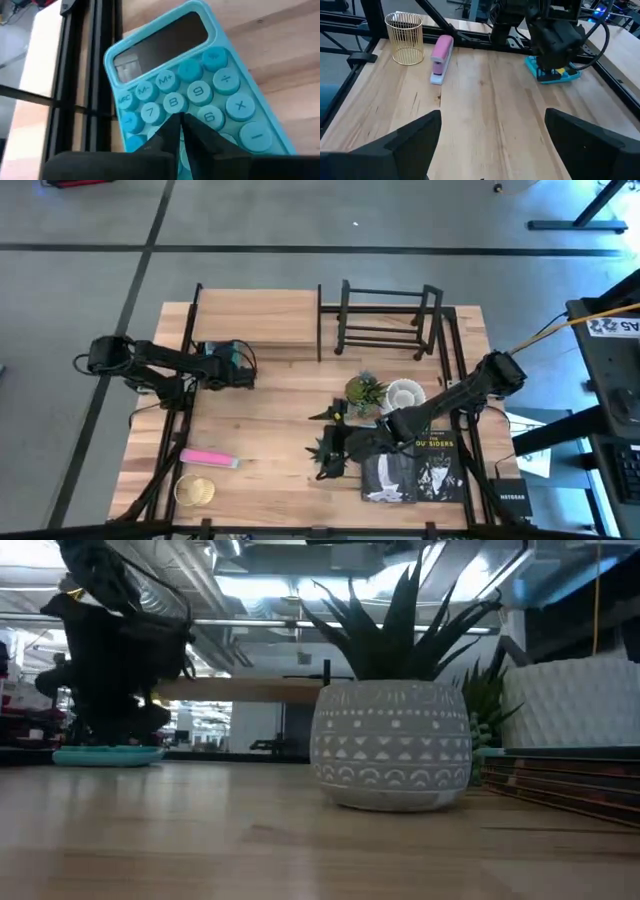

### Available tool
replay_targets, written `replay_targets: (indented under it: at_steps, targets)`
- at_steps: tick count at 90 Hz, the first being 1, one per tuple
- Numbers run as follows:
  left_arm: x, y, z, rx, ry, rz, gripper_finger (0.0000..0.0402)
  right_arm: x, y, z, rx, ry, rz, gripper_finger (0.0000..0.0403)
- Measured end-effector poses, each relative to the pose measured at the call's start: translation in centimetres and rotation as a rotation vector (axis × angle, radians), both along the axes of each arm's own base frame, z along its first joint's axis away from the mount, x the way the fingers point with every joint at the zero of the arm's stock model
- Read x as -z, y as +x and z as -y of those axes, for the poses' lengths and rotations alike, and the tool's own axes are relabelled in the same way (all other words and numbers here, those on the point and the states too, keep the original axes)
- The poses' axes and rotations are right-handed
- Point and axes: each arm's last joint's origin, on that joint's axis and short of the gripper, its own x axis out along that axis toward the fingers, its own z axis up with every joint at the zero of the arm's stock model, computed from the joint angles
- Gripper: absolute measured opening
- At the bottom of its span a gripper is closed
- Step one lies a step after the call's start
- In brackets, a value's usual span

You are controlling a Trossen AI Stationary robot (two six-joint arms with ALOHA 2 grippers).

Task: Stock shelves
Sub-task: Move the blue calculator to the middle left of the table

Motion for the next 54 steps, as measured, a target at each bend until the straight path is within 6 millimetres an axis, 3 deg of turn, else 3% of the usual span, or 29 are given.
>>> replay_targets:
  at_steps: [23,54]
  targets:
    - [0.3,0.1,0.3,0.059,-0.070,-0.007,0.0000,0.0,0.0,0.0,0.002,0.008,0.000,0.0342]
    - [-0.3,1.5,4.8,0.229,-0.165,0.097,0.0001,0.0,0.0,-0.1,-0.006,0.034,-0.002,0.0342]
